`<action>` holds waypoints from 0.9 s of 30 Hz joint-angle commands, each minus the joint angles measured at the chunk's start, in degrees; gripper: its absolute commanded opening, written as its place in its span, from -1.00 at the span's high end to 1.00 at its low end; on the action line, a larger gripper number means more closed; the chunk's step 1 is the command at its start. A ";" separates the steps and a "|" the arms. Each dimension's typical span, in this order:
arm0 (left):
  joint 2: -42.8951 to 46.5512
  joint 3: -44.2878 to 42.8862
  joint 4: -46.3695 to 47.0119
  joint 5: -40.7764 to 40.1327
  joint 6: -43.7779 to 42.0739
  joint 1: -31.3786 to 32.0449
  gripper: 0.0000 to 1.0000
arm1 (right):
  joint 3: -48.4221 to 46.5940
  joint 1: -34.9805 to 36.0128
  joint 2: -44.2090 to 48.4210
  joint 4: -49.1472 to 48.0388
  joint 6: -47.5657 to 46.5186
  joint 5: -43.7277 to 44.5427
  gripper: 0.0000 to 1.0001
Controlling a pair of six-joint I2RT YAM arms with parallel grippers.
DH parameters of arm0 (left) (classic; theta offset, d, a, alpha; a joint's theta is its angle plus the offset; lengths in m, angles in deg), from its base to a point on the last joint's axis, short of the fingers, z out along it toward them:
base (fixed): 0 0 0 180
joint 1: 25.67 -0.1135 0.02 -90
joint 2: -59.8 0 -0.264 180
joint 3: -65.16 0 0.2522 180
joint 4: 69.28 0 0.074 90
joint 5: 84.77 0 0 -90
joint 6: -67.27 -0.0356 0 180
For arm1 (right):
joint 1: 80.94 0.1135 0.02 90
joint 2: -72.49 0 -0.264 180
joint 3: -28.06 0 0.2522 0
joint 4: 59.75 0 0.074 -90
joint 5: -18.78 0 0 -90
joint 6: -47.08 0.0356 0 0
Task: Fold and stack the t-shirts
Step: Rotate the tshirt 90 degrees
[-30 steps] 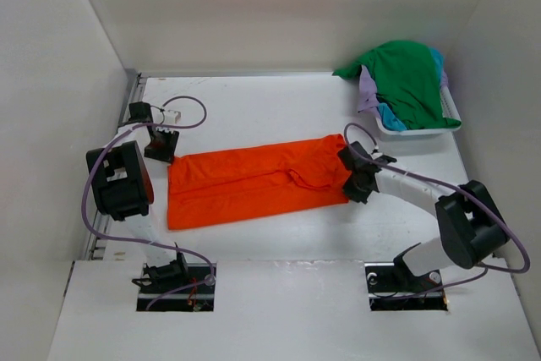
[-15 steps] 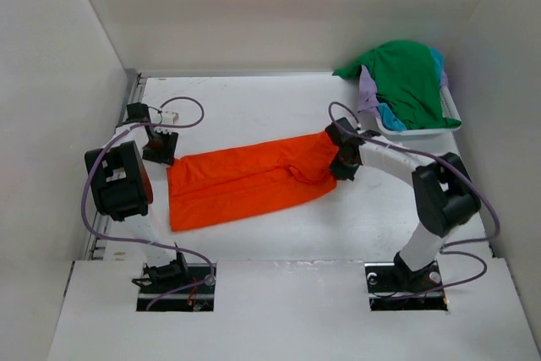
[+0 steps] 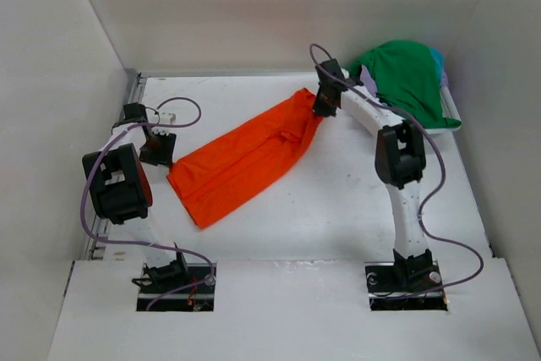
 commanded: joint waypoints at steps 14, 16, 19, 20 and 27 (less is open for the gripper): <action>2.62 0.34 -0.92 -3.03 3.79 4.23 0.04 | 21.03 -1.24 23.25 -13.47 -12.72 7.45 -0.38; 3.24 1.49 0.04 -3.65 3.79 4.23 0.02 | 26.67 2.54 26.26 -14.87 -9.74 5.69 -0.38; 3.77 2.63 1.36 -4.70 3.70 4.06 0.02 | 35.45 10.78 29.68 -19.78 -2.03 3.06 -0.36; 3.68 2.64 1.37 -4.79 3.79 3.97 0.02 | 36.70 12.56 29.96 -21.02 -0.08 2.61 -0.36; 4.99 4.83 2.33 -3.83 3.79 3.79 0.05 | 38.04 29.52 23.73 -27.19 22.76 -0.82 -0.30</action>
